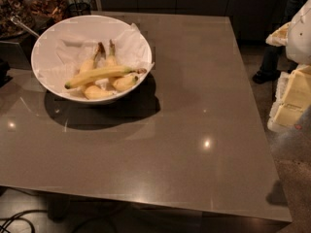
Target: Pick banana from white bowl
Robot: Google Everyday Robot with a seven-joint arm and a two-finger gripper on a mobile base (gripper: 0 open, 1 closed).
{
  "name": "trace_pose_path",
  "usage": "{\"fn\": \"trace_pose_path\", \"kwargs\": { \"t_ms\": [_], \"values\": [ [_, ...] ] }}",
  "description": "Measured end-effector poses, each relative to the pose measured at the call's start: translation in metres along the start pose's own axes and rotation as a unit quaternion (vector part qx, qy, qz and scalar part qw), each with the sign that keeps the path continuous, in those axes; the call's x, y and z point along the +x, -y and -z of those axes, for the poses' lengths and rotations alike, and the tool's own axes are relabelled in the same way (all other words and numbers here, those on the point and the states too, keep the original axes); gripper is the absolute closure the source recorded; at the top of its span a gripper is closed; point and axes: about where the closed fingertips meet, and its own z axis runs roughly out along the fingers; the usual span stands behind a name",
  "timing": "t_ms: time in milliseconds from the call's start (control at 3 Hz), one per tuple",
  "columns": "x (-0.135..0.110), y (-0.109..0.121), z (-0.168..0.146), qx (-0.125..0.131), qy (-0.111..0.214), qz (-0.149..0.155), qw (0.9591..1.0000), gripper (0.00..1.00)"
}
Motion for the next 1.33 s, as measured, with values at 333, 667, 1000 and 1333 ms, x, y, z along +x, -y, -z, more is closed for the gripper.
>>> {"fn": "trace_pose_path", "kwargs": {
  "t_ms": [333,667,1000,1333],
  "values": [
    [0.0,0.0,0.0,0.0,0.0,0.0,1.0,0.0],
    [-0.009,0.0,-0.001,0.006,-0.008,0.005,0.9999,0.0],
    [-0.042,-0.004,-0.006,-0.003,-0.037,0.021,0.9991,0.0],
    [-0.087,-0.004,-0.013,-0.005,-0.065,0.053,0.9965,0.0]
  ]
}}
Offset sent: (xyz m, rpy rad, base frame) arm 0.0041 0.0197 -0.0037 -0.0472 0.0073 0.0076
